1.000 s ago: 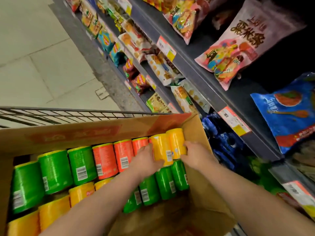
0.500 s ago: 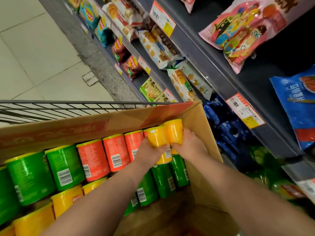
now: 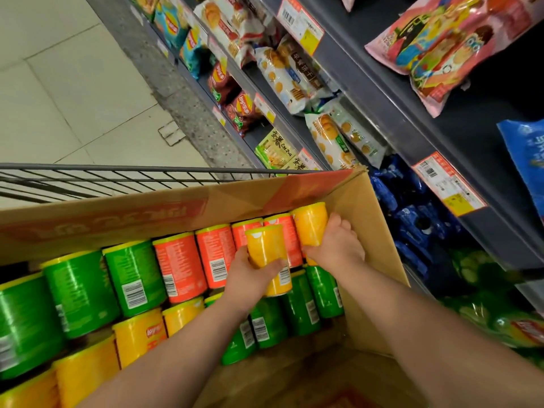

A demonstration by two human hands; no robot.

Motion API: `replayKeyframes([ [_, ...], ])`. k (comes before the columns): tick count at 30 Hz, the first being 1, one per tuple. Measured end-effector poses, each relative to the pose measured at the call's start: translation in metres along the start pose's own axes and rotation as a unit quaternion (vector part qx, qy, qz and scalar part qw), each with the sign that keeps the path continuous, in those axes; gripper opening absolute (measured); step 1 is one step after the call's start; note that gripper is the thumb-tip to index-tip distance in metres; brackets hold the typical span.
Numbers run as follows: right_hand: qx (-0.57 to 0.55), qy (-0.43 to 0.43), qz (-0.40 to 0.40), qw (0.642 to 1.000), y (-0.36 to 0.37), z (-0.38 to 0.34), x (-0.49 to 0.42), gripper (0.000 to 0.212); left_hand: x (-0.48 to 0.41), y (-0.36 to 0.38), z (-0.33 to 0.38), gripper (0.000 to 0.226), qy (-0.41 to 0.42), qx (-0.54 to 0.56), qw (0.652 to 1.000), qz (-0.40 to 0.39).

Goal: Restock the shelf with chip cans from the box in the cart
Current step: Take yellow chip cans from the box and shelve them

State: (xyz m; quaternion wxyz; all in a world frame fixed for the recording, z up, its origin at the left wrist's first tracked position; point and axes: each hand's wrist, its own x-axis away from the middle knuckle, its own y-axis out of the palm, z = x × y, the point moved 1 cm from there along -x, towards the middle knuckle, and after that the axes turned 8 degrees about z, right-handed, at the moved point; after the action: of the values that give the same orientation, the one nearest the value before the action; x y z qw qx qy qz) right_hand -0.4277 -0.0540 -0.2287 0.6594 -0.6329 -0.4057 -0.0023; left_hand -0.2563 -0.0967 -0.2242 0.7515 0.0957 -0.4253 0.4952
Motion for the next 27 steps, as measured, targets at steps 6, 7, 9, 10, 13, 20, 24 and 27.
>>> replayKeyframes([
  [6, -0.073, 0.018, -0.052, 0.996, 0.001, 0.010, 0.023, 0.071, 0.010, 0.000, -0.003, 0.048, 0.004, -0.014, 1.000, -0.012],
  [7, -0.085, 0.025, -0.052, 0.995, 0.001, 0.014, 0.028, 0.070, 0.013, 0.000, -0.003, 0.047, 0.008, -0.020, 1.000, -0.014],
  [9, -0.106, 0.039, -0.052, 0.992, -0.001, 0.022, 0.038, 0.071, 0.019, 0.001, 0.000, 0.049, 0.012, -0.028, 0.999, -0.018],
  [10, -0.116, 0.045, -0.053, 0.991, -0.003, 0.025, 0.044, 0.073, 0.023, 0.002, 0.002, 0.049, 0.012, -0.029, 0.999, -0.023],
  [13, -0.148, 0.058, -0.057, 0.986, -0.012, 0.033, 0.062, 0.078, 0.033, 0.003, 0.008, 0.048, 0.020, -0.031, 0.999, -0.035],
  [20, -0.234, 0.079, -0.023, 0.969, -0.040, 0.057, 0.110, 0.079, 0.066, 0.017, 0.023, 0.052, 0.076, -0.057, 0.993, -0.068],
  [24, -0.284, 0.073, 0.022, 0.956, -0.054, 0.076, 0.138, 0.063, 0.089, 0.024, 0.030, 0.052, 0.116, -0.053, 0.989, -0.075],
  [27, -0.319, 0.068, 0.060, 0.943, -0.066, 0.092, 0.164, 0.057, 0.114, 0.030, 0.034, 0.051, 0.145, -0.064, 0.983, -0.089],
])
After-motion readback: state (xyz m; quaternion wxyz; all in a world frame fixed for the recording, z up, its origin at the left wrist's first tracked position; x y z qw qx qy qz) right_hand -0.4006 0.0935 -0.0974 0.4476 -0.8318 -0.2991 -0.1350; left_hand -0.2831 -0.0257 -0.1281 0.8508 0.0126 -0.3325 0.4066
